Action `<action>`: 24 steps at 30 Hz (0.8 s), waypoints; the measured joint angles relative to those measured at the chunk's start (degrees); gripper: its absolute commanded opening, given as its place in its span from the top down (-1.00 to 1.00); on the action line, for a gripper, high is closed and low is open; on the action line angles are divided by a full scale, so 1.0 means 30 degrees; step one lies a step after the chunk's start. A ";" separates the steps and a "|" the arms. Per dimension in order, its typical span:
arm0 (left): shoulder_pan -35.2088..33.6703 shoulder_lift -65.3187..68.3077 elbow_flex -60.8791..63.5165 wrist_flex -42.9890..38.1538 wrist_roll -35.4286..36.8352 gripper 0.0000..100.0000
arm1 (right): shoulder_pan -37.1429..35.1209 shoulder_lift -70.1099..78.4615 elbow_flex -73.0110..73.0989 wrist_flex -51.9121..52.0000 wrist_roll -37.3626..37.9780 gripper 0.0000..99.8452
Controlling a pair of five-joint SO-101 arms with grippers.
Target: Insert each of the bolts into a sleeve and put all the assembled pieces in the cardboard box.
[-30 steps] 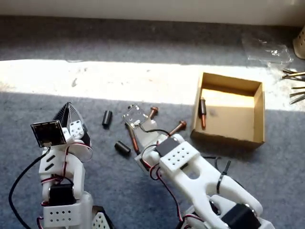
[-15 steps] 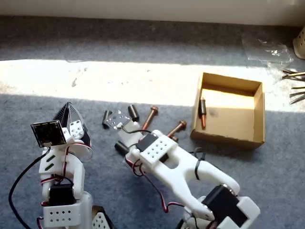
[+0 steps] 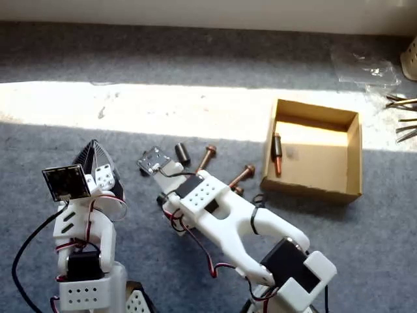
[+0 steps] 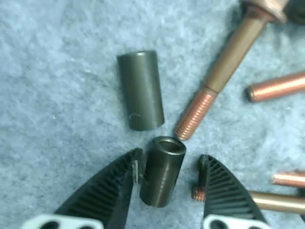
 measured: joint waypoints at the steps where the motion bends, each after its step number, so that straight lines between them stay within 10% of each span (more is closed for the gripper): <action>1: 0.0000 0.0000 0.0000 0.0000 0.0000 0.99 | 0.0000 0.0029 -0.0059 0.0000 0.0000 0.81; 24: 0.0000 0.0000 0.0000 0.0000 0.0000 0.99 | 0.3018 -0.5363 -0.3722 0.4513 0.0000 0.99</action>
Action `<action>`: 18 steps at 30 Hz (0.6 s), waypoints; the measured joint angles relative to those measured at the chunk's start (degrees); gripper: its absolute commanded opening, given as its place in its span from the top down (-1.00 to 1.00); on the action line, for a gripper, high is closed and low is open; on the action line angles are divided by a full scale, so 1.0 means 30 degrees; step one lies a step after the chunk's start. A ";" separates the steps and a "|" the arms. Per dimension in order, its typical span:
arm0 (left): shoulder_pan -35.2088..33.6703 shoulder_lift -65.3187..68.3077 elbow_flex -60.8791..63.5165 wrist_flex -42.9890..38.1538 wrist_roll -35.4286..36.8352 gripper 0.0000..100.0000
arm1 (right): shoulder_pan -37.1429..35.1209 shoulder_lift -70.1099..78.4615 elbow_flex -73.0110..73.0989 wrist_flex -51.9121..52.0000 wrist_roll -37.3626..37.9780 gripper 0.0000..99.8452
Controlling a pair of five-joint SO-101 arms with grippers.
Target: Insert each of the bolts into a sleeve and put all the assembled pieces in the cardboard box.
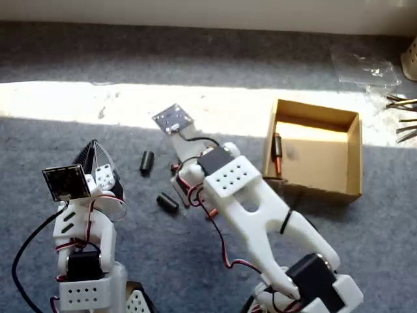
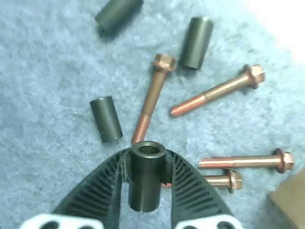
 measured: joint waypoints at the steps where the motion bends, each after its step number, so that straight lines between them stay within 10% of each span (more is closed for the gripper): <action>1: 0.0000 0.0000 0.0000 0.0000 0.0000 0.99 | 0.0234 -0.0674 -0.0117 0.0234 0.0000 0.99; 18: -0.0029 0.0000 -0.2696 0.3194 -0.0059 0.99 | 0.1407 -1.4212 0.4894 0.1260 0.2403 0.99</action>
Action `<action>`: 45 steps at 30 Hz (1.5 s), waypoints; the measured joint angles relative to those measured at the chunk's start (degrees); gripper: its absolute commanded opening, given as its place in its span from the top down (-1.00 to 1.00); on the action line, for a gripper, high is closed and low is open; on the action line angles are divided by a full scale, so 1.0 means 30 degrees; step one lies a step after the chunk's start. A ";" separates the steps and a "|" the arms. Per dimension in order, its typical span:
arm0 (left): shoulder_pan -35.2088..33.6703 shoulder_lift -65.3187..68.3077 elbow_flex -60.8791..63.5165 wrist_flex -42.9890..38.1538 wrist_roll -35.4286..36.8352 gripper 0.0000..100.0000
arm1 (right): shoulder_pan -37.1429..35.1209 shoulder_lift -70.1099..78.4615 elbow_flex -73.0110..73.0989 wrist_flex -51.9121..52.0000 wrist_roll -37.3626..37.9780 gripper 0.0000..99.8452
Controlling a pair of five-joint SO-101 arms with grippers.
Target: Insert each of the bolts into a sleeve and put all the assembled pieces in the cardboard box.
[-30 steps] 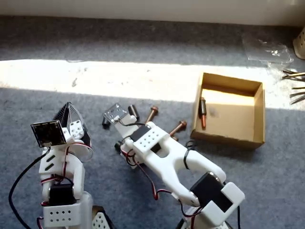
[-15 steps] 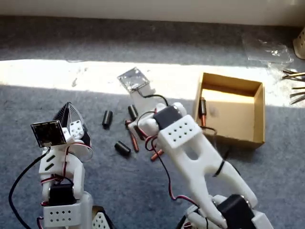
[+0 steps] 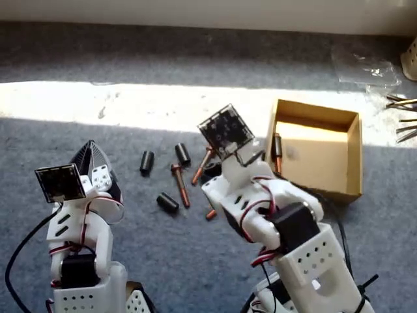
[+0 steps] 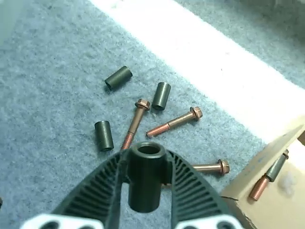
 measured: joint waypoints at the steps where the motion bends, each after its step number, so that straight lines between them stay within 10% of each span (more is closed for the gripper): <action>1: 0.0000 0.0000 -0.0264 0.0322 -0.0205 0.99 | 0.0000 -0.0645 0.0791 -0.0205 0.0088 0.99; 14: 0.1729 0.0000 -0.5099 0.3839 -0.4220 0.99 | 0.2110 -1.0110 1.1194 -0.5128 0.0264 0.99; 25: 0.2520 1.0579 -1.1223 0.4366 -0.4308 0.99 | 0.3692 -1.3949 1.4300 -0.5538 0.0264 0.99; 45: 0.5597 2.4469 -1.3568 0.3399 0.2432 0.99 | 0.4308 -1.6088 1.7289 -0.7414 -0.0791 0.99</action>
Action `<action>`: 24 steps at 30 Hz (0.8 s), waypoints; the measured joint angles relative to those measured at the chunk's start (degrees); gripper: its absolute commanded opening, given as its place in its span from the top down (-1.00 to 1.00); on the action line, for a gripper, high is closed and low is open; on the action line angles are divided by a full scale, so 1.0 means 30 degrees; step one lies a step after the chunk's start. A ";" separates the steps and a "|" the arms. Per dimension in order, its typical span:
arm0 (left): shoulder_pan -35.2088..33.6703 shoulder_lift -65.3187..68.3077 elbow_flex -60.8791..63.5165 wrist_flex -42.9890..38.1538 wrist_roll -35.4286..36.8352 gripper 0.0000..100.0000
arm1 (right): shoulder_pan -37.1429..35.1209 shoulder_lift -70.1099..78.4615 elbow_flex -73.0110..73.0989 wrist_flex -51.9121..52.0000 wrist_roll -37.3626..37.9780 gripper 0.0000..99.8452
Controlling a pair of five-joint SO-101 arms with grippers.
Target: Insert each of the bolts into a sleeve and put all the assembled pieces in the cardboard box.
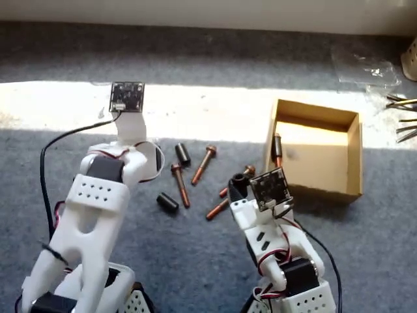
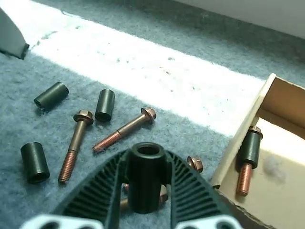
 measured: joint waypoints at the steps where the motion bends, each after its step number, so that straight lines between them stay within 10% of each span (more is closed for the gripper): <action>1: -0.0029 0.0615 0.0000 -0.0322 0.0410 0.99 | 0.0000 0.0000 0.0000 -0.0029 0.0000 0.99; 11: 0.0088 0.3985 -0.0147 -0.2403 0.5626 0.98 | 0.0000 0.0000 0.0615 -0.0059 0.0000 0.99; 24: 0.2344 0.4073 -0.0557 -0.2403 0.6095 0.77 | 0.0000 0.0000 0.0615 -0.0059 0.0000 0.99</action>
